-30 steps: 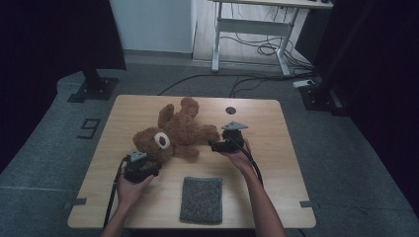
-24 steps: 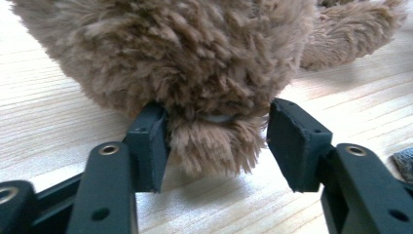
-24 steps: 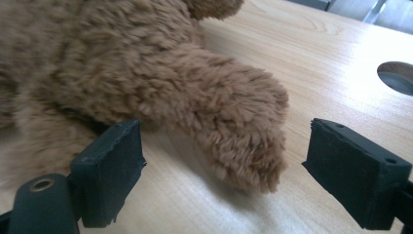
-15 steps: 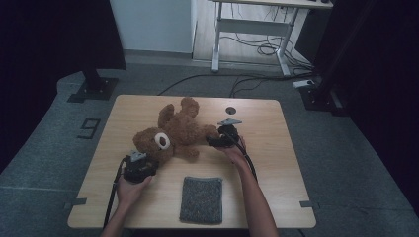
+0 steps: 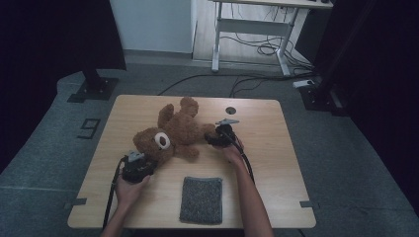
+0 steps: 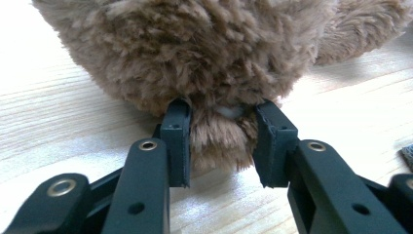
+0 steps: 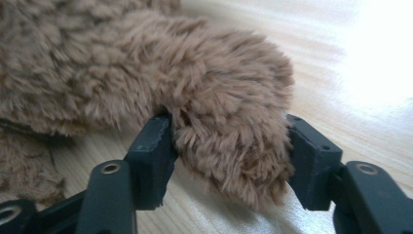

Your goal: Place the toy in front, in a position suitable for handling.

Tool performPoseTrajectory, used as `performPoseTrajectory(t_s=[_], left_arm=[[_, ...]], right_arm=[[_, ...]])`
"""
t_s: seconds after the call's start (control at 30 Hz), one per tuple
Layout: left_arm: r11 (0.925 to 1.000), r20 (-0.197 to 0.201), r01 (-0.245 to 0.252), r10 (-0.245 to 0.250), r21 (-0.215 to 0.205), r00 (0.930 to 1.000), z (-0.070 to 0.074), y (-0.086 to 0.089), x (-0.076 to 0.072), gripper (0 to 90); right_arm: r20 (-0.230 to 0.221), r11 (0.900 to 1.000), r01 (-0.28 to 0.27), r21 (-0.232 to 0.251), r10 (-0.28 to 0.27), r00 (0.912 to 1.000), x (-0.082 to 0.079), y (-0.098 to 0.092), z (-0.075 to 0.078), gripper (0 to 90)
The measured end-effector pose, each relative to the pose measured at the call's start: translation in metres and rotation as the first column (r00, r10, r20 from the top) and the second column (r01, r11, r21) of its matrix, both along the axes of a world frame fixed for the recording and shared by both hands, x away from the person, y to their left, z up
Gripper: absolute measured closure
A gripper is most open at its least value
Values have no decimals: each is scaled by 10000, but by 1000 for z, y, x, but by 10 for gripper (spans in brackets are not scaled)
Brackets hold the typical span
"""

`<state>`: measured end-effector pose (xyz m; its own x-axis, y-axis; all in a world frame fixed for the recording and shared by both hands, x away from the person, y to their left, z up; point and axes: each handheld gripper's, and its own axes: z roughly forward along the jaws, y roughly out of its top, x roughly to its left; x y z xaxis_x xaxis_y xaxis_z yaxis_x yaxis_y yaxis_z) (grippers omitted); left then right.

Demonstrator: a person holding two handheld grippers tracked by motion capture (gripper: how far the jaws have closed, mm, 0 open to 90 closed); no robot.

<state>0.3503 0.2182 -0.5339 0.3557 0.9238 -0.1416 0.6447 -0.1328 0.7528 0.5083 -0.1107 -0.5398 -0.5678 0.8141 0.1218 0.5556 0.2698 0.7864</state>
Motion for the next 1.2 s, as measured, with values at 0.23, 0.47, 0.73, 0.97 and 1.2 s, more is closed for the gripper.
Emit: performPoseTrajectory(t_s=[0.23,0.47,0.73,0.97,1.2], left_arm=[[9998,-51,115,-116,-163,9999,-1,2,1,703],[9994,159,31,-26,-332,9999,1,5,2,785],[9989,823,-65,104,-474,9966,18,7,2,807],[9992,1176,83,-38,-380,9931,33,3,2,812],[9992,1635,130,-67,-375,9865,50,-1,2,820]], right_arm=[[-141,9985,-88,-549,81,9999,2,7,3,610],[155,9963,-209,-836,223,9996,-1,10,7,702],[1031,9992,159,-378,-119,9946,-7,8,26,735],[1427,9985,532,154,-548,9882,-12,2,37,749],[2102,9952,669,717,-807,9743,-21,-5,54,756]])
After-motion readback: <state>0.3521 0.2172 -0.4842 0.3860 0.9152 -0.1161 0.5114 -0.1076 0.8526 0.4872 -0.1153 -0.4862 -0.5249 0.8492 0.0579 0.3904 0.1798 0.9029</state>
